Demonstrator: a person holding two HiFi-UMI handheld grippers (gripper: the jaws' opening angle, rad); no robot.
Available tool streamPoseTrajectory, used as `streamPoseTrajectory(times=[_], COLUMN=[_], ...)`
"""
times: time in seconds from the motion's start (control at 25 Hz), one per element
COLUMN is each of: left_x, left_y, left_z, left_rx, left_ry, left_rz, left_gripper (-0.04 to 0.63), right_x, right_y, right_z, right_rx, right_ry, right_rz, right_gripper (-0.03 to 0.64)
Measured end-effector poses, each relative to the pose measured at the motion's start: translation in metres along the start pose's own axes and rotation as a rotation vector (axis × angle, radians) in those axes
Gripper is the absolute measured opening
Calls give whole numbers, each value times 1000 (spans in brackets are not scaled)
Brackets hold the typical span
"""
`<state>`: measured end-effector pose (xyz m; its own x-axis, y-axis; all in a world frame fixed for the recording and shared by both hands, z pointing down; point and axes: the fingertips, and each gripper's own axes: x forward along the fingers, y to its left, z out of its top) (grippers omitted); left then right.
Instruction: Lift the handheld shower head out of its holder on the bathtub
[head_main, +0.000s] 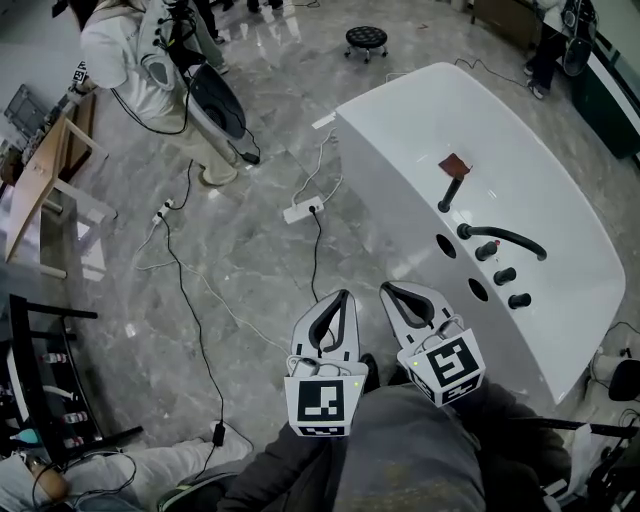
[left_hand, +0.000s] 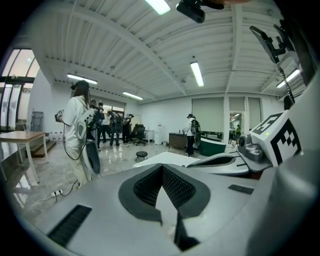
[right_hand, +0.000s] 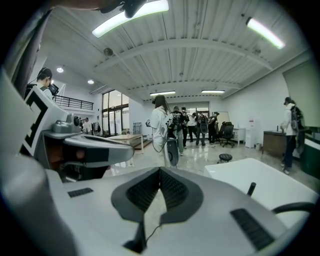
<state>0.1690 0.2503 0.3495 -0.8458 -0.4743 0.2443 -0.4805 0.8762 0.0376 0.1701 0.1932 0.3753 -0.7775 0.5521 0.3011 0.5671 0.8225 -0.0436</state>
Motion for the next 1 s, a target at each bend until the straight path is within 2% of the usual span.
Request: streamPoseTrajectory(times=[0.4, 0.76, 1.0], left_x=[60, 146, 215], left_y=[14, 12, 5], left_z=[9, 57, 48], left_rx=[31, 52, 70], left_ry=[20, 38, 102], left_rz=[-56, -117, -181], left_gripper=[3, 3, 3], right_x=[39, 69, 99], right_y=[-47, -131, -186], right_z=[9, 46, 31], right_rx=[29, 58, 125], right_ry=[-15, -8, 11], right_rz=[-49, -105, -138], right_gripper=[5, 5, 5])
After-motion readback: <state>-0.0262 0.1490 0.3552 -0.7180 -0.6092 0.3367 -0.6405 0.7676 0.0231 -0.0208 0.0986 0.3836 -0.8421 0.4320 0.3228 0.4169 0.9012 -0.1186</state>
